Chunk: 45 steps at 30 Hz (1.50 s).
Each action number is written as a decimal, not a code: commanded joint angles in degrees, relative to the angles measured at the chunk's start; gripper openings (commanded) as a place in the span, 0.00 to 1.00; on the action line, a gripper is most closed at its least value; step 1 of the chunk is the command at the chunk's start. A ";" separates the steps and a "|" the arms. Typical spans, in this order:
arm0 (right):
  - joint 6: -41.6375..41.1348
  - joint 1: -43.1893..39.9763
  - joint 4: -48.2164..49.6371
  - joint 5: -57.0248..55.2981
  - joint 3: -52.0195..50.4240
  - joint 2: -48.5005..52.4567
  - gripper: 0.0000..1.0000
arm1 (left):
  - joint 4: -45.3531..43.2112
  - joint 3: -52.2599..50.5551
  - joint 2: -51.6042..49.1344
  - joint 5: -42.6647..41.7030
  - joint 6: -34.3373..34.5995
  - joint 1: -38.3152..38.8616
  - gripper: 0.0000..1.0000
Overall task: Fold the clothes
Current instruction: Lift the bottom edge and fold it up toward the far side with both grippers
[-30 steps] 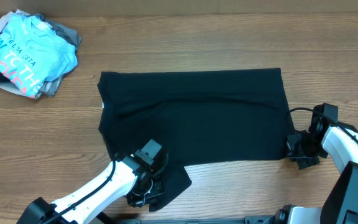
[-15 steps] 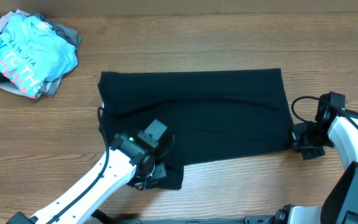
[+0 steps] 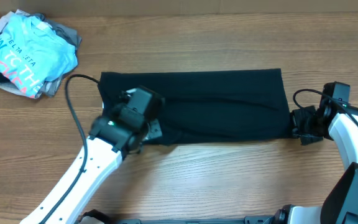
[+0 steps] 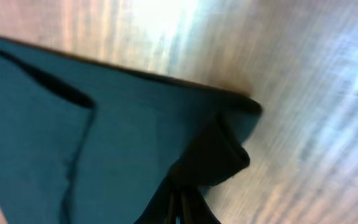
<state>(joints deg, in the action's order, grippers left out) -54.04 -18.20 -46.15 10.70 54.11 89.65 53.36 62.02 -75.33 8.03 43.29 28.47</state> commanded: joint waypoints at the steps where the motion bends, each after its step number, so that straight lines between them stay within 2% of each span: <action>1: -0.46 1.60 3.28 0.76 1.51 0.15 0.04 | -1.18 1.16 0.79 3.17 -4.55 -4.94 0.04; 10: -3.45 5.27 12.46 0.74 1.51 0.17 0.04 | -4.57 1.11 -0.44 3.30 -7.72 -12.46 0.04; 15: -4.59 8.48 15.28 -1.05 1.51 0.17 0.04 | -8.41 1.11 -3.54 3.76 -11.04 -12.72 0.04; 20: -4.59 10.73 18.78 -2.10 1.51 0.17 0.04 | -11.15 1.11 -8.13 4.87 -11.26 -12.76 0.04; 25: -4.76 10.73 20.13 -6.56 1.51 0.17 0.04 | -11.63 1.11 -11.76 11.26 -11.76 -14.01 0.04; 39: -4.70 10.71 25.24 -7.58 1.51 1.75 0.04 | -16.22 1.09 -13.44 11.02 -14.19 -17.97 0.04; 45: -4.70 11.28 27.61 -6.56 1.51 4.92 0.04 | -19.06 1.09 -13.49 10.29 -14.16 -17.97 0.08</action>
<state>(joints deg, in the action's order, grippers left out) -58.50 -7.40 -19.75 4.91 54.28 92.60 35.11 62.04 -88.47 16.60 29.82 11.14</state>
